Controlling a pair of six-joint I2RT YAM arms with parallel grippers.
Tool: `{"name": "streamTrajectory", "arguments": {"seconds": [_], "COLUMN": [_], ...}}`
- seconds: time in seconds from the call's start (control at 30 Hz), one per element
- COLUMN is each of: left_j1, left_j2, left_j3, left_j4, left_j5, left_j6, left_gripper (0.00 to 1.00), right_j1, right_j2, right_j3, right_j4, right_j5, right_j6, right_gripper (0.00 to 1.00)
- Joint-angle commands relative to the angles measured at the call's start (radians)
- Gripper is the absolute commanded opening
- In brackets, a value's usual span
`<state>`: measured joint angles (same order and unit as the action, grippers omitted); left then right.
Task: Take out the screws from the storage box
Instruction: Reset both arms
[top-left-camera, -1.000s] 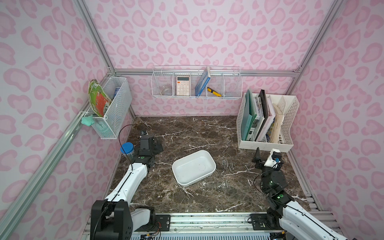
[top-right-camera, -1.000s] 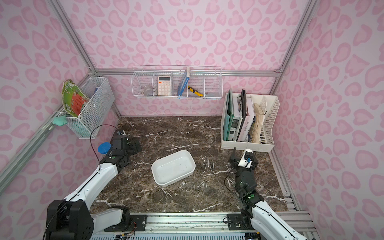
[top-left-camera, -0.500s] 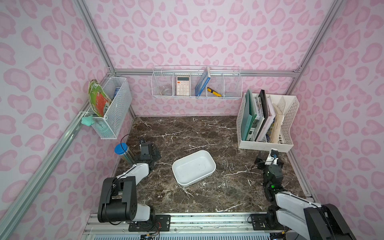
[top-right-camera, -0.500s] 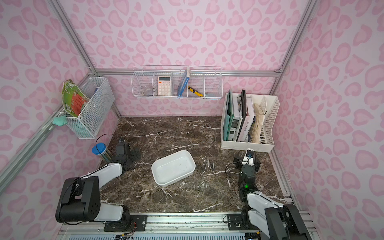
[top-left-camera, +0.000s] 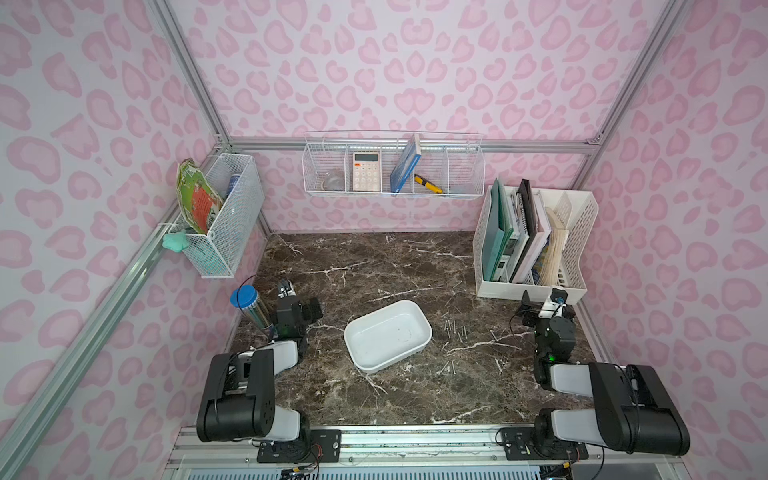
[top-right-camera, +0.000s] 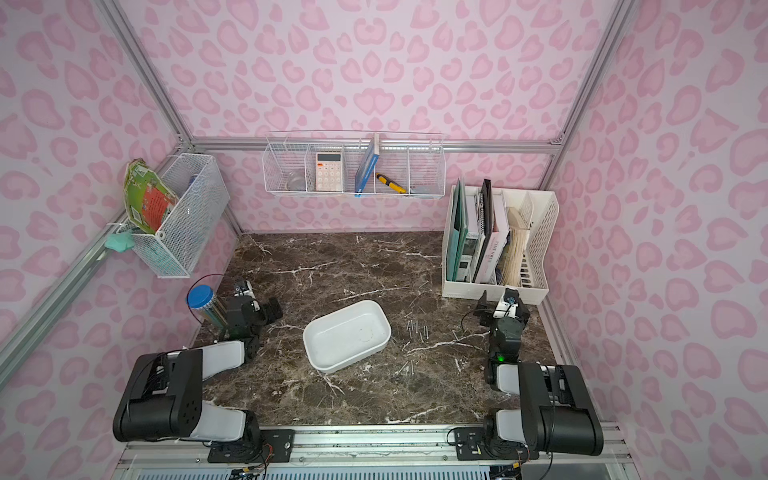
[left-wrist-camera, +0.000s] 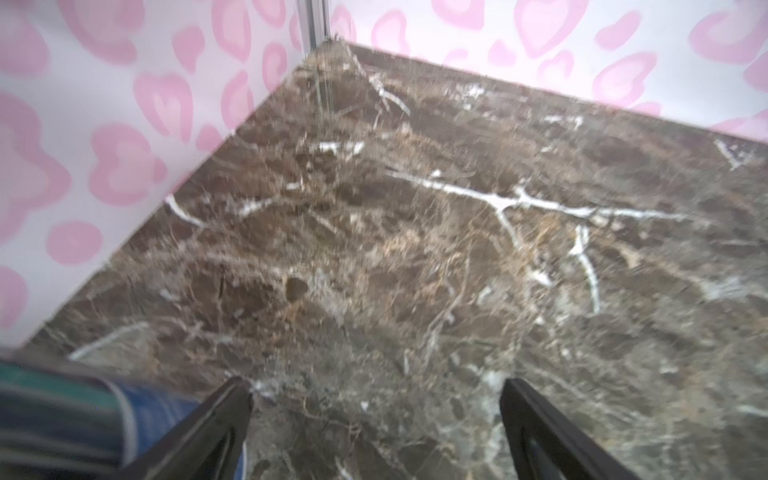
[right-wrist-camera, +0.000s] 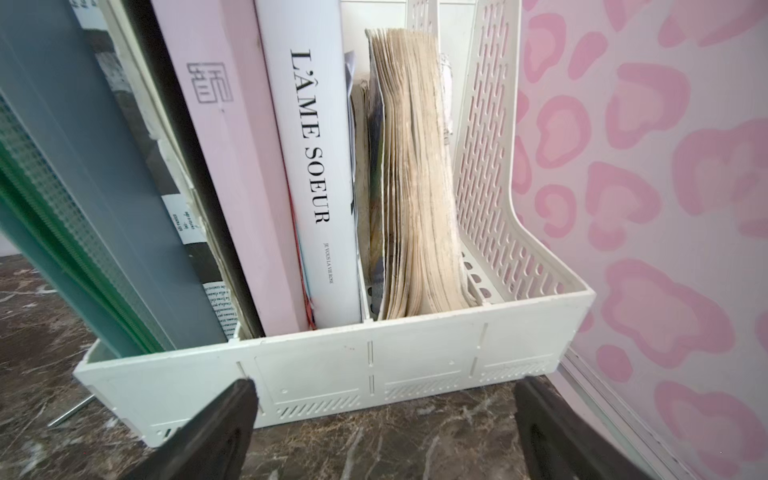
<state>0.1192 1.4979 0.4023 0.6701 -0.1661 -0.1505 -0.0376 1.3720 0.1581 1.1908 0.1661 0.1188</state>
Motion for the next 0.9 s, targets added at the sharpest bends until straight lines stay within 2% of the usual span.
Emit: {"name": "streamTrajectory", "arguments": {"seconds": [0.0, 0.13, 0.23, 0.27, 0.33, 0.4, 0.47, 0.87], "left_j1": [0.003, 0.003, 0.002, 0.002, 0.002, 0.002, 0.002, -0.002], "left_j2": [0.075, 0.076, 0.054, 0.041, 0.044, 0.039, 0.041, 0.037], "left_j3": [-0.01, -0.003, 0.028, 0.044, 0.044, 0.047, 0.043, 0.042], "left_j4": [0.24, 0.231, 0.129, 0.075, 0.086, 0.071, 0.077, 0.078], "left_j5": [0.049, 0.059, 0.052, 0.044, 0.044, 0.043, 0.042, 0.037], "left_j6": [0.034, 0.045, 0.032, 0.013, 0.011, 0.011, 0.015, 0.014], "left_gripper": [0.98, 0.98, 0.98, 0.98, 0.98, 0.99, 0.99, 0.99], "right_j1": [-0.024, -0.023, -0.017, -0.004, 0.005, 0.005, 0.005, 0.007], "right_j2": [0.054, 0.208, 0.16, 0.173, 0.195, 0.182, 0.194, 0.191], "right_j3": [-0.009, -0.039, 0.043, 0.039, 0.027, 0.038, 0.025, 0.028], "right_j4": [0.114, 0.363, 0.117, 0.145, 0.213, 0.161, 0.21, 0.198], "right_j5": [-0.108, -0.188, -0.184, -0.171, -0.161, -0.163, -0.162, -0.162], "right_j6": [0.001, -0.035, -0.045, -0.062, -0.065, -0.067, -0.067, -0.068], "right_gripper": [0.99, 0.99, 0.99, 0.99, 0.99, 0.99, 0.99, 0.99]}}
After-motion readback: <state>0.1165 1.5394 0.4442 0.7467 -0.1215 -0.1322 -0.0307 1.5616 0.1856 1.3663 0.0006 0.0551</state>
